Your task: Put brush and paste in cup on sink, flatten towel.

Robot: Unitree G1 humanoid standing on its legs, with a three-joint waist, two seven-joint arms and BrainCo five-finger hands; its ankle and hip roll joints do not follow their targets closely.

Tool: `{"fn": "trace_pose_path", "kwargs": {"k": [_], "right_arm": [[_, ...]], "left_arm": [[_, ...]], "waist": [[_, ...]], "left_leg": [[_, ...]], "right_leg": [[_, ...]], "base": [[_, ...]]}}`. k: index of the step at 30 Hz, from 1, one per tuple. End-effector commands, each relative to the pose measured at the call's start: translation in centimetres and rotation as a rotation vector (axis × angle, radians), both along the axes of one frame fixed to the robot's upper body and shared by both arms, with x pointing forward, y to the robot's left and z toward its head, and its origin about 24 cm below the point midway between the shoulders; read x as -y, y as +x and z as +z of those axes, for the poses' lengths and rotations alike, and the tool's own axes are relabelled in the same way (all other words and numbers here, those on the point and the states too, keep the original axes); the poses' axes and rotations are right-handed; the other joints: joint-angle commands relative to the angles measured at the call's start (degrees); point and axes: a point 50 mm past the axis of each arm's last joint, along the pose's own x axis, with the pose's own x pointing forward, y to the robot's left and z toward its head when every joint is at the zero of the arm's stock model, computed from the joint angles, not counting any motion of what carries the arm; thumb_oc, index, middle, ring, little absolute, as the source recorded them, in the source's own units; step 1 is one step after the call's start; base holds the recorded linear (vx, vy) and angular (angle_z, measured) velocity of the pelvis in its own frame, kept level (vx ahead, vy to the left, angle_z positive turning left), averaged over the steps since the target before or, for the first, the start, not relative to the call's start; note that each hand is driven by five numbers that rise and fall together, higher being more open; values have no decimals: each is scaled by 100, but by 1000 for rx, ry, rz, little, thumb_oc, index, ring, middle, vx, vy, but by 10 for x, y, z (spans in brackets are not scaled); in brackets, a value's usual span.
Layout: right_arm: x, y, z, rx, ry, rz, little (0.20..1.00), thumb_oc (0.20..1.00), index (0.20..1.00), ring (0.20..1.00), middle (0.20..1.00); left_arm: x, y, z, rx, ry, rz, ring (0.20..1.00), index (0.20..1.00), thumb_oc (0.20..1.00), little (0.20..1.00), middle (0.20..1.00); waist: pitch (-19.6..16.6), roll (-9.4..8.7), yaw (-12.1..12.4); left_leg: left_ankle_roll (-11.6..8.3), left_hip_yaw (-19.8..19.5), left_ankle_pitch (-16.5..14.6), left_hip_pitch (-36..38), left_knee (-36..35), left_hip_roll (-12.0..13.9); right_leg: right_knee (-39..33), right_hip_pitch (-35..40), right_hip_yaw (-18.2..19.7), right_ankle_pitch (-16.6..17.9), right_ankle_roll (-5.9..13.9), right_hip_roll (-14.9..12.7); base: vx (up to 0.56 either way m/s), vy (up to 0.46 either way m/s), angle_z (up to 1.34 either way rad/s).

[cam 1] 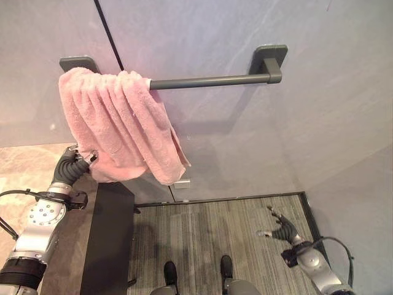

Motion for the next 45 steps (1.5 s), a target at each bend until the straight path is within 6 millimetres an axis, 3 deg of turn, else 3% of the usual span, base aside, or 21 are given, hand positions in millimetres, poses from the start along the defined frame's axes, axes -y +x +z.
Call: {"fn": "trace_pose_path", "kwargs": {"k": [1,6,7,15,24,38,41,42,43,45], "right_arm": [[-27,32,39,159,60,159,1000,1000,1000,1000,1000],[-72,72,82,296,157,286,1000,1000,1000,1000,1000],[-72,73,83,296,157,287,1000,1000,1000,1000,1000],[-134,108,119,343,234,423,1000,1000,1000,1000,1000],[-162,117,134,339,287,477,1000,1000,1000,1000,1000],[-185,122,157,392,288,522,1000,1000,1000,1000,1000],[-187,124,161,406,285,524,834,834,834,834,834],[-188,124,162,410,283,519,727,727,727,727,727],[-188,125,164,421,286,513,501,501,501,501,501],[-188,125,165,423,291,509,451,451,451,451,451]], "left_arm": [[2,10,18,49,46,-33,200,200,200,200,200],[13,20,25,71,38,-69,200,200,200,200,200],[12,20,25,71,38,-69,200,200,200,200,200],[26,33,35,101,27,-106,200,200,200,200,200],[29,37,41,121,29,-107,200,200,200,200,200],[32,39,42,137,16,-96,200,200,200,200,200],[33,39,39,135,13,-89,200,200,200,200,200],[33,39,39,136,11,-86,200,200,200,200,200],[34,39,39,139,10,-87,200,200,200,200,200],[34,39,38,139,6,-83,200,200,200,200,200]], "waist": [[-198,-194,79],[-160,-214,247],[-155,-215,244],[-82,-278,484],[-31,-330,621],[-27,-357,677],[-21,-365,688],[-19,-365,689],[-18,-370,699],[-18,-371,705]], "left_leg": [[-128,-120,210,-116,17,-15],[-127,-145,250,-193,17,-17],[-127,-144,250,-193,17,-17],[-137,-200,302,-295,17,-21],[-136,-247,351,-394,17,-34],[-133,-250,377,-454,17,-11],[-130,-255,375,-457,17,-11],[-131,-254,375,-457,17,-9],[-129,-257,380,-460,17,-6],[-130,-258,382,-462,17,-3]], "right_leg": [[35,271,1,192,542,-520],[35,213,-4,208,520,-518],[35,213,-4,208,520,-518],[35,184,-50,234,477,-520],[35,133,-81,268,460,-519],[35,52,-62,290,439,-524],[35,45,-61,286,430,-516],[35,41,-59,288,428,-513],[35,37,-58,292,425,-510],[35,39,-61,290,423,-510]], "base": [[0,0,0],[-38,6,0],[0,0,0],[-25,-1,2],[-13,1,3],[0,0,0],[0,0,0],[0,0,0],[0,0,0],[0,0,0]]}}
